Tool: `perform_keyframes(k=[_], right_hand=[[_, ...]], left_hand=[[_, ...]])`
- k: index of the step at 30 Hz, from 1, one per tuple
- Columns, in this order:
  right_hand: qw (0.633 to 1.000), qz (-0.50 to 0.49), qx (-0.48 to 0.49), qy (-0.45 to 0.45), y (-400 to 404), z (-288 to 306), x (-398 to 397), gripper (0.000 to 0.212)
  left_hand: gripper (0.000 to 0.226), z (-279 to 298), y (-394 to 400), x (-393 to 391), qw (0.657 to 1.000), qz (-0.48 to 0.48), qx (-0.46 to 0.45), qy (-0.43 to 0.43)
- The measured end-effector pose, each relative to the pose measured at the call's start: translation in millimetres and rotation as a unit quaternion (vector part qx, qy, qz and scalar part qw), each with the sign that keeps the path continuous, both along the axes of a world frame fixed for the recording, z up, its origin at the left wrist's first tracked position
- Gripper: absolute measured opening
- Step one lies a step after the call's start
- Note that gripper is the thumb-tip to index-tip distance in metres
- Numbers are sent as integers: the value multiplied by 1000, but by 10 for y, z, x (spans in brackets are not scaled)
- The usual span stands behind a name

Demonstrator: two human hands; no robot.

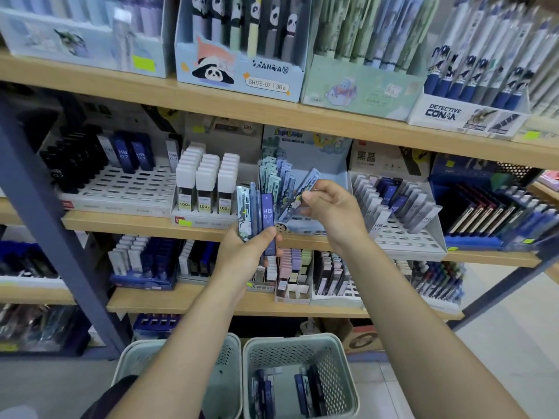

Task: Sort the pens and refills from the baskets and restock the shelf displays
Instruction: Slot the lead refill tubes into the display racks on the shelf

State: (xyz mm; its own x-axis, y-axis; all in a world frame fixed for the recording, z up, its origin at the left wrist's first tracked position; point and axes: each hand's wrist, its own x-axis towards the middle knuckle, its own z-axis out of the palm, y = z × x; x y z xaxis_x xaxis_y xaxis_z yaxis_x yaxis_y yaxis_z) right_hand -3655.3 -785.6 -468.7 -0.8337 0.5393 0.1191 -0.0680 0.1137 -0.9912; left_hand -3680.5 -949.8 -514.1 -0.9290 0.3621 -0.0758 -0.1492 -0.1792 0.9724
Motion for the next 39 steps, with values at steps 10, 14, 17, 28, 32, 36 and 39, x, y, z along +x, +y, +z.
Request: perform_keyframes(k=[10, 14, 17, 28, 32, 36, 39], right_hand=[[999, -27, 22, 19, 14, -40, -56, 13], [994, -21, 105, 11, -21, 11, -60, 12], [983, 2, 182, -6, -59, -16, -106, 13], [970, -111, 211, -41, -157, -131, -84, 24], [993, -9, 114, -34, -287, 23, 184, 30], [993, 57, 95, -52, -294, 49, 488, 18], [997, 45, 53, -26, -95, 88, 704, 15]], left_hand=[[9, -31, -8, 10, 1000, -17, -4, -2], [7, -27, 3, 18, 1000, -15, -9, 5], [7, -39, 8, 25, 1000, -15, -6, 6], [7, -51, -1, 21, 1000, -12, 9, 19], [12, -29, 3, 43, 999, -13, 12, 33], [11, 29, 57, 176, 998, -51, -2, 40], [14, 46, 167, 326, 994, -101, -22, 37]])
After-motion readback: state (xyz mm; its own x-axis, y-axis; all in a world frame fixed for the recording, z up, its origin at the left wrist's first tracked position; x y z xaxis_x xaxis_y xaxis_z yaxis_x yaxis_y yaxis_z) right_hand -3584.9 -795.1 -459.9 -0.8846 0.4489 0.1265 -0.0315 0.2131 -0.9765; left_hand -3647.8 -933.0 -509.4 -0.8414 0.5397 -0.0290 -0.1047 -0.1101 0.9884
